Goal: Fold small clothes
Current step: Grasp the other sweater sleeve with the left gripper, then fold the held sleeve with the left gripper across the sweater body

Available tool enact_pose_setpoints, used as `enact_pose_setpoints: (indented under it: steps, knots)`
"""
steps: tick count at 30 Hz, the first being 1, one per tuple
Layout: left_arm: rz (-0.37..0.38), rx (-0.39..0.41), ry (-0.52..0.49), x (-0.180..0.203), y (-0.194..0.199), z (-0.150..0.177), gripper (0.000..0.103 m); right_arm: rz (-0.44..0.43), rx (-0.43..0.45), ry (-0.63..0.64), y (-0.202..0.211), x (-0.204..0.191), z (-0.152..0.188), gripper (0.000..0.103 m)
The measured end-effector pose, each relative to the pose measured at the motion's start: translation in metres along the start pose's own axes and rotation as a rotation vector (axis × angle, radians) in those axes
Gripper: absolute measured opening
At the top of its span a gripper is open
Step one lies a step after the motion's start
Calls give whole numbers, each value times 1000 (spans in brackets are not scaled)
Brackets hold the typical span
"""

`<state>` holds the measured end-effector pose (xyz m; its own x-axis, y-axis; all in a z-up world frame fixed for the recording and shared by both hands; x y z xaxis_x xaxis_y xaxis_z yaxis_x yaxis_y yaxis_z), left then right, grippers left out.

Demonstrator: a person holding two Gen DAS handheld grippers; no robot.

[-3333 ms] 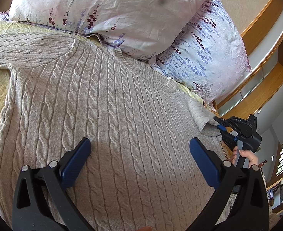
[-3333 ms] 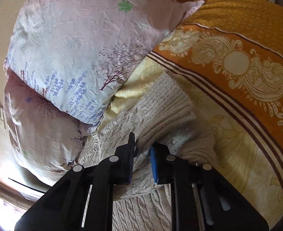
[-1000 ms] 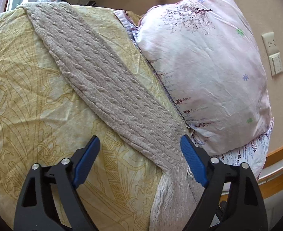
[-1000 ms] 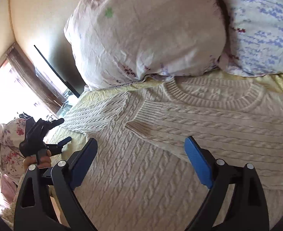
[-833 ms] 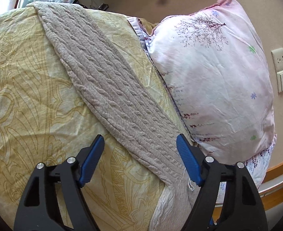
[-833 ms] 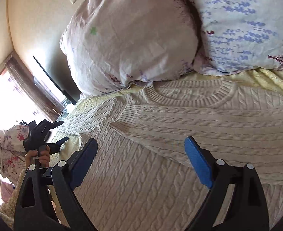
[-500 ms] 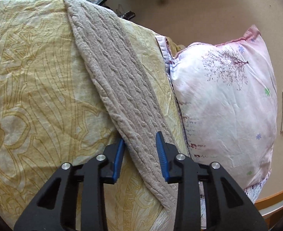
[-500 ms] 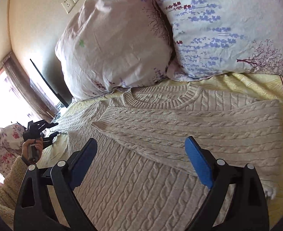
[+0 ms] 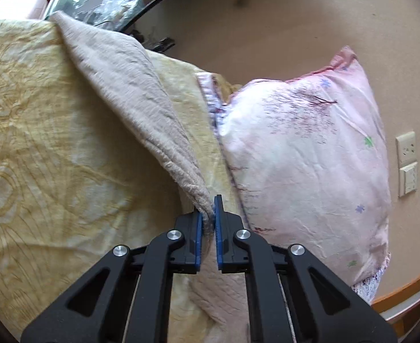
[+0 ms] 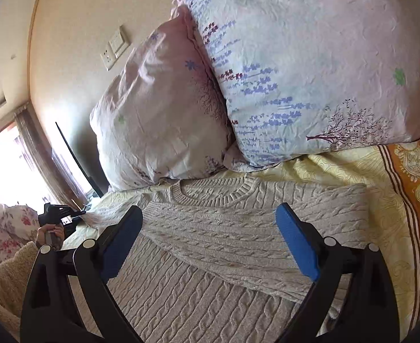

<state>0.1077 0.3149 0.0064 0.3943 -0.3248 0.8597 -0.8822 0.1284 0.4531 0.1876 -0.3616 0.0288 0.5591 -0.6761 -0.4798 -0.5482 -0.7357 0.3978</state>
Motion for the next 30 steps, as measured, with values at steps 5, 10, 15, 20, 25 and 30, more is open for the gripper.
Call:
enact_pose_setpoints:
  steps: [5,10,15,20,25,30]
  knots:
    - [182,-61,-192,85,-6,48,7,-23,55,-26,16,8,-5,97]
    - [306,-217,-321,143,-48,138,7,-35,85,-74,25,20,-8,97]
    - [268,-373,-368,140,-104,231,7,-47,62,-115,20,27,-7,97]
    - [126,-487,-423,111,-132,276,9,-36,33,-120,13,27,-5,97]
    - [101,-443,-295,90,-117,250,36,-30,24,-110,11,25,-5,97]
    - [70,-375,-197,71,-97,212,36,-20,33,-122,13,28,-4,97]
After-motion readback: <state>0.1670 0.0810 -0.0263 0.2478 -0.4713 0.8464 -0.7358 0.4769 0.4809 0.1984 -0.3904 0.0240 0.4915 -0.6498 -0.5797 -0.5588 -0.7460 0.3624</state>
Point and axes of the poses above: each gripper's, at about its wrist camera, not at the fingertips, and y roughly against the way its jaws point, x to its right, z to its underside, the point moved 1 cm from there along -y, roughly the way its jaws point, and after that the axes turned 8 degrees about -x, right-handed, at the moved point
